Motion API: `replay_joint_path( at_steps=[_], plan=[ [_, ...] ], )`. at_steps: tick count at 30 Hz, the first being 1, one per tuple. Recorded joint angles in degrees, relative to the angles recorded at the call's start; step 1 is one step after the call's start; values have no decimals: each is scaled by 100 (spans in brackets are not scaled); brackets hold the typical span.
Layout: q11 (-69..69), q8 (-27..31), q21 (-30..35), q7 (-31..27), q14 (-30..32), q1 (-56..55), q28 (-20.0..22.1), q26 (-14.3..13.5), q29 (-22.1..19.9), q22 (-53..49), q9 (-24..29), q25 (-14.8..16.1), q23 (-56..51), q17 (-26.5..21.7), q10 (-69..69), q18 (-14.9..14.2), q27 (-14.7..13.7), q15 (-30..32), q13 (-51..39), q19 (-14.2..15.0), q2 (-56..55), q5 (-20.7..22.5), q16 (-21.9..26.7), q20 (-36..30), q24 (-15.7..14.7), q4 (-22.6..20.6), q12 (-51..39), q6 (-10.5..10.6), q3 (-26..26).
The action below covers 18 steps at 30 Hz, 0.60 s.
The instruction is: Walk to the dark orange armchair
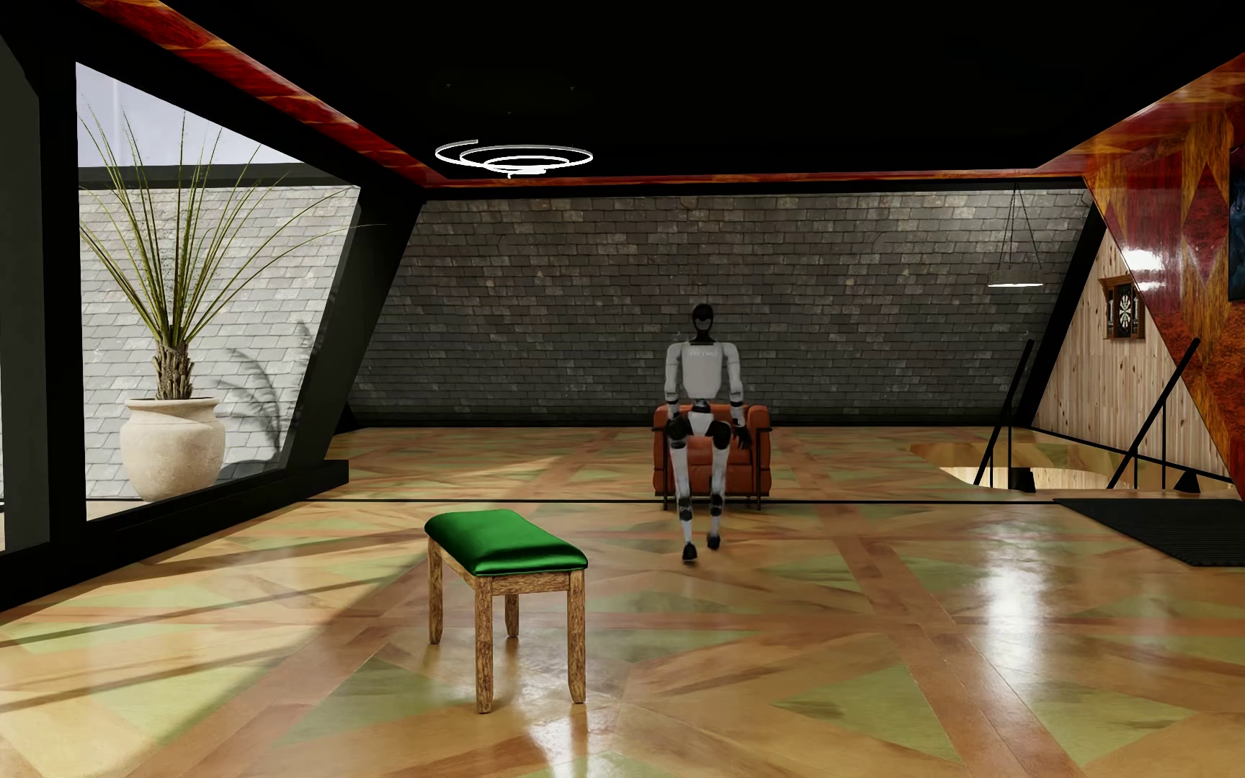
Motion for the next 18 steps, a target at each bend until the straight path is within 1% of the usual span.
replay_joint_path(
  at_steps=[1, 2, 3, 4, 5, 6, 7, 8, 9, 10, 11, 12, 13, 14, 15, 16, 17, 18],
  plan=[
    [130, 12, -16, -102, 230, 123, -34, 45, -12, 42, -20, -62, 160, 116, 199, -102, 20, 327, 52, -77, 145, 103, 27, -48, -7, 111, 77, 71, -1],
    [222, -97, 0, -179, 686, 143, -72, 138, 15, 135, -44, -148, 358, 230, 533, -263, 36, 424, 62, 29, 329, 185, 61, -65, -1, 260, 180, 168, 17],
    [309, -185, 53, -265, 1242, 0, -132, 276, 87, 262, -61, -264, 560, 321, 1095, -741, 32, 299, 13, -93, 493, 316, 91, -56, 19, 430, 302, 282, 36],
    [432, -300, 114, -367, 1925, -359, -261, 412, 178, 387, -61, -382, 704, 392, 1946, -1261, -13, 70, -81, -255, 627, 462, 134, -62, 54, 613, 413, 393, 49],
    [523, -434, 153, -340, 2606, -828, -473, 469, 232, 476, -52, -476, 748, 434, 2932, -1510, -97, -157, -198, -348, 786, 572, 198, -126, 100, 790, 499, 487, 44],
    [622, -578, 169, -68, 3219, -1337, -713, 416, 227, 498, -31, -536, 704, 465, 3832, -1521, -195, -377, -335, -443, 929, 668, 315, -249, 165, 1164, 564, 566, 24],
    [699, -656, 183, -106, 3251, -1835, -873, 303, 184, 448, -1, -574, 616, 483, 4543, -1523, -276, -587, -502, -495, 1087, 786, 454, -369, 231, 1430, 637, 648, 42],
    [799, -690, 217, -194, 2735, -2321, -874, 222, 140, 345, 38, -596, 522, 505, 5047, -1544, -332, -805, -698, -510, 1233, 921, 592, -398, 261, 1663, 740, 727, 80],
    [857, -666, 251, -162, 2188, -2741, -716, 279, 105, 216, 73, -625, 491, 501, 5269, -1383, -400, -1008, -931, -508, 1414, 1045, 615, -317, 217, 1919, 873, 796, 130],
    [932, -602, 304, -68, 1591, -3090, -489, 383, 90, 75, 104, -661, 478, 518, 5228, -1022, -427, -1201, -1193, -509, 1588, 1170, 593, -112, 90, 2134, 1051, 852, 196],
    [972, -492, 359, -17, 1124, -3384, -283, 481, 92, -7, 126, -694, 457, 503, 4908, -700, -465, -1357, -1436, -521, 1781, 1271, 525, 127, -98, 2199, 1196, 892, 275],
    [966, -364, 404, -8, 721, -3605, -156, 551, 101, -54, 138, -710, 426, 493, 4344, -602, -493, -1470, -1674, -530, 1982, 1334, 444, 321, -265, 2140, 1311, 912, 354],
    [922, -240, 425, -51, 589, -3790, -122, 594, 98, -65, 141, -695, 365, 492, 3618, -527, -519, -1549, -1883, -534, 2185, 1371, 387, 424, -354, 1999, 1380, 914, 426],
    [856, -139, 424, -93, 555, -3914, -155, 616, 69, -49, 138, -641, 264, 507, 2758, -502, -552, -1611, -2046, -535, 2377, 1400, 372, 436, -351, 1870, 1407, 906, 483],
    [717, -48, 424, 6, 785, -3990, -231, 622, 17, -26, 130, -559, 124, 517, 1827, -487, -606, -1631, -2158, -533, 2583, 1413, 365, 393, -289, 1794, 1403, 893, 522],
    [559, 37, 453, 141, 1007, -4010, -324, 616, -44, -18, 120, -458, -34, 531, 853, -613, -685, -1643, -2218, -533, 2792, 1437, 364, 350, -213, 1730, 1393, 876, 550],
    [364, 123, 527, 406, 1147, -3974, -410, 600, -90, -33, 105, -360, -182, 533, -106, -679, -779, -1630, -2236, -532, 3013, 1449, 342, 343, -165, 1673, 1388, 859, 567],
    [270, 214, 644, 587, 1079, -4016, -462, 584, -112, -73, 90, -280, -284, 546, -724, -841, -873, -1668, -2228, -537, 3218, 1490, 329, 387, -151, 1621, 1409, 841, 587]
  ],
)
